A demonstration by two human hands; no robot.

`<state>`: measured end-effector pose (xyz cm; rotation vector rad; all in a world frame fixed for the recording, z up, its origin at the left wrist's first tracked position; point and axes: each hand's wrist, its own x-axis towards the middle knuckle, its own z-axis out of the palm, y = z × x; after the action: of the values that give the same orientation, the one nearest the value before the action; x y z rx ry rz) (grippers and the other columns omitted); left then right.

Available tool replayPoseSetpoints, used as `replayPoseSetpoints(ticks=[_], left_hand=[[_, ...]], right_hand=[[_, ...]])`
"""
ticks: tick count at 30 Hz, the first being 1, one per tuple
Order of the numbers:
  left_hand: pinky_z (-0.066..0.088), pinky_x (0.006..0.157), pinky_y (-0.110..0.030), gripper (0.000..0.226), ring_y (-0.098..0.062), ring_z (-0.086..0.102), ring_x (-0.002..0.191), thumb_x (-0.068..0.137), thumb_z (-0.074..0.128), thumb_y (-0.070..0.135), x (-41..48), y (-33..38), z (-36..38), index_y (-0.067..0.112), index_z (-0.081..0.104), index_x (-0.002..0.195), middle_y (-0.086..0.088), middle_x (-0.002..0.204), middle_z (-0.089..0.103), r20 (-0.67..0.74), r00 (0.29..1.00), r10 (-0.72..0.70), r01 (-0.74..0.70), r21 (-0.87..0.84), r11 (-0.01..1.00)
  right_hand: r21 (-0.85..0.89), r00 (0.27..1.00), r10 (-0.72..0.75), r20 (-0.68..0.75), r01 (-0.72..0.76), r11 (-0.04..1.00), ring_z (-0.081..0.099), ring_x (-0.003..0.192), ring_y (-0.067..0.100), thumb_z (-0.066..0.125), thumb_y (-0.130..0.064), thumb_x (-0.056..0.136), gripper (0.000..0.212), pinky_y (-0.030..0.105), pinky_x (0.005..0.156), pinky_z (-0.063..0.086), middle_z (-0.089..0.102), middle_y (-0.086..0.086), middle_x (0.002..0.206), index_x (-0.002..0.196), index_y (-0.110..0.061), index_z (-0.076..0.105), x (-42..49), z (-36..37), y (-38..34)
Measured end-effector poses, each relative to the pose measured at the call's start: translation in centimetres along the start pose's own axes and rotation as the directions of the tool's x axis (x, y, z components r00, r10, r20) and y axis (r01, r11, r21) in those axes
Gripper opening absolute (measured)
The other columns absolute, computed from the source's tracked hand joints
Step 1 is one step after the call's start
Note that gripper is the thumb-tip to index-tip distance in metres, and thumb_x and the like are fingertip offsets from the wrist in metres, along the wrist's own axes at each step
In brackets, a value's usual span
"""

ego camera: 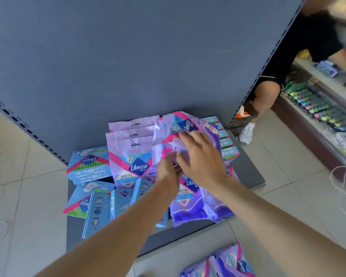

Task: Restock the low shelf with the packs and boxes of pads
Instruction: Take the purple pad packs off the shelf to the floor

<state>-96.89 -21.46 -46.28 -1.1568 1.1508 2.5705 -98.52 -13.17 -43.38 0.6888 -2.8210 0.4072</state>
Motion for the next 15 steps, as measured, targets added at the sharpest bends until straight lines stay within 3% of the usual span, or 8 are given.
replayPoseSetpoints(ticks=[3, 6, 9, 10, 12, 15], left_hand=[[0.046, 0.059, -0.027, 0.029, -0.017, 0.056, 0.059, 0.093, 0.047, 0.027, -1.6, 0.9, 0.0, 0.007, 0.056, 0.073, -0.008, 0.064, 0.057, 0.048, 0.999, -0.016, 0.022, -0.141, 0.99], [0.048, 0.062, -0.026, 0.035, -0.015, 0.061, 0.07, 0.087, 0.054, 0.047, -2.1, 0.9, -0.3, 0.013, 0.065, 0.087, -0.005, 0.079, 0.066, 0.146, 0.988, 0.041, -0.034, -0.051, 0.998], [0.052, 0.063, -0.027, 0.052, -0.014, 0.066, 0.075, 0.069, 0.066, 0.056, -2.7, 0.5, -0.2, 0.013, 0.067, 0.098, -0.006, 0.089, 0.07, 0.164, 0.984, 0.071, -0.089, 0.105, 0.99], [0.052, 0.058, -0.025, 0.057, -0.012, 0.067, 0.069, 0.063, 0.069, 0.056, -2.9, 0.4, -0.4, 0.01, 0.067, 0.098, -0.006, 0.087, 0.069, 0.158, 0.985, 0.062, -0.084, 0.136, 0.987], [0.053, 0.053, -0.022, 0.046, -0.01, 0.067, 0.062, 0.069, 0.074, 0.045, -3.2, 0.1, -0.7, 0.009, 0.067, 0.097, -0.005, 0.083, 0.07, 0.139, 0.989, 0.055, -0.075, 0.141, 0.987], [0.059, 0.066, -0.026, 0.029, -0.014, 0.071, 0.073, 0.078, 0.073, 0.032, -3.9, -0.4, -1.3, 0.011, 0.068, 0.098, -0.004, 0.088, 0.075, 0.147, 0.987, 0.064, -0.091, 0.186, 0.978]], right_hand=[[0.204, 0.995, 0.065, 0.079, -0.08, 0.976, 0.047, 0.121, 0.027, 0.049, -0.019, 0.085, 0.048, 0.037, 0.101, 0.041, 0.054, 0.011, 0.13, 0.131, -0.005, 0.05, -0.8, -0.8, -0.3], [0.361, 0.987, 0.12, 0.104, -0.15, 0.92, 0.047, 0.121, 0.026, 0.041, -0.017, 0.084, 0.043, 0.035, 0.1, 0.04, 0.054, 0.011, 0.129, 0.125, -0.006, 0.05, -1.5, -1.8, -0.6], [0.523, 0.978, 0.16, 0.133, -0.207, 0.827, 0.057, 0.105, 0.025, 0.034, -0.018, 0.078, 0.04, 0.04, 0.09, 0.049, 0.063, 0.009, 0.112, 0.111, -0.009, 0.055, -2.1, -2.9, -1.1], [0.563, 0.973, 0.167, 0.158, -0.228, 0.794, 0.06, 0.099, 0.024, 0.034, -0.018, 0.078, 0.037, 0.042, 0.086, 0.05, 0.065, 0.008, 0.105, 0.106, -0.009, 0.056, -2.3, -3.2, -1.2], [0.654, 0.962, 0.181, 0.204, -0.272, 0.706, 0.062, 0.098, 0.021, 0.039, -0.016, 0.076, 0.034, 0.039, 0.086, 0.051, 0.066, 0.005, 0.102, 0.104, -0.01, 0.057, -3.0, -4.2, -1.1], [0.802, 0.92, 0.327, 0.216, -0.359, 0.477, 0.063, 0.1, 0.013, 0.049, 0.002, 0.079, 0.032, 0.022, 0.083, 0.05, 0.063, 0.003, 0.111, 0.109, -0.008, 0.055, -4.1, -6.6, 0.3]])
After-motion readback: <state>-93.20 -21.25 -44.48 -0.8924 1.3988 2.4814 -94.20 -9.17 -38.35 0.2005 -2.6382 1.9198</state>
